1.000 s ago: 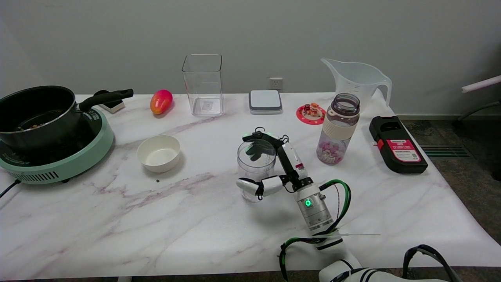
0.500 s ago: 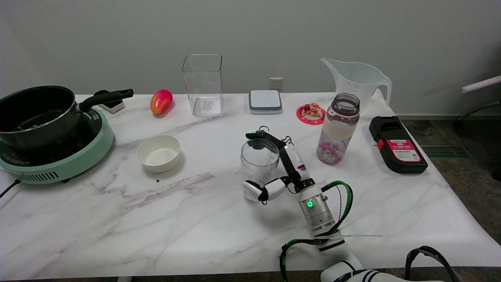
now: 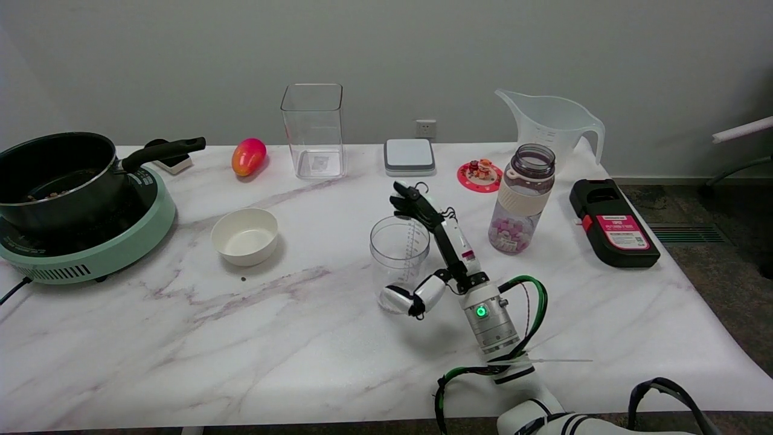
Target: Place the cup on the table.
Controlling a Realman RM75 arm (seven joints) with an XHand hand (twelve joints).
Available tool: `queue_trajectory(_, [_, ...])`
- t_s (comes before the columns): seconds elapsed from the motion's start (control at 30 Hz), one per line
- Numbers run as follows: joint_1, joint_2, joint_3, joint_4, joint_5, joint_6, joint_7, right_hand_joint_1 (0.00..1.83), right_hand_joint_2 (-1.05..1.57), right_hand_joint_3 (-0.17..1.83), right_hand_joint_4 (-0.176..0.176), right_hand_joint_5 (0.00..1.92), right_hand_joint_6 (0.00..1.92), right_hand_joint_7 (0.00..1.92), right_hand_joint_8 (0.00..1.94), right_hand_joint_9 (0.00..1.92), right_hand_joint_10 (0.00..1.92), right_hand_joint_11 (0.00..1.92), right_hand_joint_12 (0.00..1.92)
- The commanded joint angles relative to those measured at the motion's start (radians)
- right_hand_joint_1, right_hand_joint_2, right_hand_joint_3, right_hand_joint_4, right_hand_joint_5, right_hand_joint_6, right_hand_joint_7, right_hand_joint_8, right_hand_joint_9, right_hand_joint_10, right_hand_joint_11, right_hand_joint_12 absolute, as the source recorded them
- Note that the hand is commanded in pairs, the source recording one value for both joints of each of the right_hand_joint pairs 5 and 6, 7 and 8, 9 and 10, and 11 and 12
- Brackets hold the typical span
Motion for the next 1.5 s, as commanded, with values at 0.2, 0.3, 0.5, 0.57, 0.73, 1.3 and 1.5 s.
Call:
queue_trajectory(0.2, [-0.053,0.043,0.023,0.085,0.005,-0.044,0.004,1.25,-0.52,1.48,0.0,0.07,0.07,0.37,0.37,0.38,0.38,0.47,0.47])
queue_trajectory(0.3, [-0.069,0.057,0.025,0.108,0.017,-0.048,0.005,1.25,-0.55,1.47,0.0,0.04,0.04,0.37,0.37,0.37,0.37,0.47,0.47])
queue_trajectory(0.5, [-0.11,0.092,0.025,0.164,0.048,-0.064,0.006,1.24,-0.62,1.52,0.0,0.03,0.03,0.36,0.36,0.36,0.36,0.46,0.46])
queue_trajectory(0.57, [-0.127,0.108,0.025,0.186,0.065,-0.071,0.006,1.24,-0.63,1.51,0.0,0.03,0.03,0.35,0.35,0.36,0.36,0.46,0.46])
queue_trajectory(0.73, [-0.173,0.141,0.025,0.221,0.115,-0.069,-0.003,1.23,-0.62,1.46,0.0,0.01,0.01,0.35,0.35,0.36,0.36,0.46,0.46])
queue_trajectory(1.3, [-0.342,0.197,0.035,0.267,0.256,0.049,-0.019,1.26,-0.29,1.22,0.0,0.35,0.35,0.37,0.37,0.38,0.38,0.48,0.48])
queue_trajectory(1.5, [-0.439,0.186,0.067,0.306,0.345,0.135,-0.097,1.27,-0.17,1.28,0.0,0.47,0.47,0.4,0.4,0.45,0.45,0.5,0.5])
